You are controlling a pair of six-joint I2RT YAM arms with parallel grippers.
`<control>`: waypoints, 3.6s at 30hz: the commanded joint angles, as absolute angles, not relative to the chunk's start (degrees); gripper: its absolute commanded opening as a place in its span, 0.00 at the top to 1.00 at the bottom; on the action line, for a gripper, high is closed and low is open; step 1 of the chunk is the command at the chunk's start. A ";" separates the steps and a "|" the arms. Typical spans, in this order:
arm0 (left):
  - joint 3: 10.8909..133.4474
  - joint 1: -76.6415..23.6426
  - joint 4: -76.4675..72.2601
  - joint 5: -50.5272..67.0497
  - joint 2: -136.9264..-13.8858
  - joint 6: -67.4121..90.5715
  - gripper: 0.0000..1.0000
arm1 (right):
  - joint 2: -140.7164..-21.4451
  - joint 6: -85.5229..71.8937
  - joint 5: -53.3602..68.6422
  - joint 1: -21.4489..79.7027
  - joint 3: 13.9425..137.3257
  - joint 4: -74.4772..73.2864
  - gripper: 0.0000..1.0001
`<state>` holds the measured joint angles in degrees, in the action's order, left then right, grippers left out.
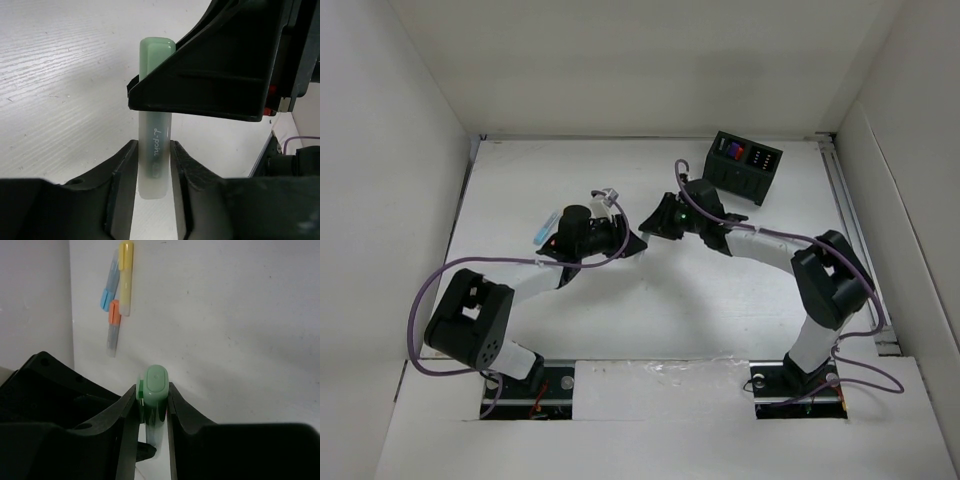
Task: Sort the stationery into containers
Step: Place the pen in the storage box, then pick up the pen from the center of the board.
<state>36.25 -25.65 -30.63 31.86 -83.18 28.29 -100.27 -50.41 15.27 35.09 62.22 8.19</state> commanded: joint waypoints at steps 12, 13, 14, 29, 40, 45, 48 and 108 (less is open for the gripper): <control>32.09 -25.66 -34.54 30.23 -71.73 29.97 0.36 | -93.79 -51.77 12.84 22.17 62.48 11.69 1.00; 32.08 -25.66 -34.54 30.23 -70.85 29.97 0.34 | -92.56 -51.77 12.05 20.67 63.45 11.69 1.00; 31.38 -25.66 -34.54 30.23 -69.45 30.49 0.31 | -91.24 -51.77 9.17 17.78 64.76 10.12 1.00; 29.71 -25.66 -37.35 33.49 -67.59 32.34 0.27 | -102.29 -46.42 -31.45 5.01 85.65 0.65 1.00; 30.23 -25.66 -39.02 37.18 -70.93 33.49 0.27 | -107.57 -41.75 -38.41 4.48 90.00 -1.58 1.00; 30.23 -25.66 -39.02 35.86 -70.93 33.49 0.27 | -109.34 -41.75 -39.73 5.79 91.23 -2.72 0.80; 30.23 -25.66 -39.02 34.72 -70.93 32.96 0.27 | -109.34 -41.75 -39.56 6.33 91.23 -2.72 0.49; 62.40 -15.03 7.04 -24.17 -98.09 33.32 0.56 | -64.25 -52.73 -3.25 26.98 42.71 8.26 0.63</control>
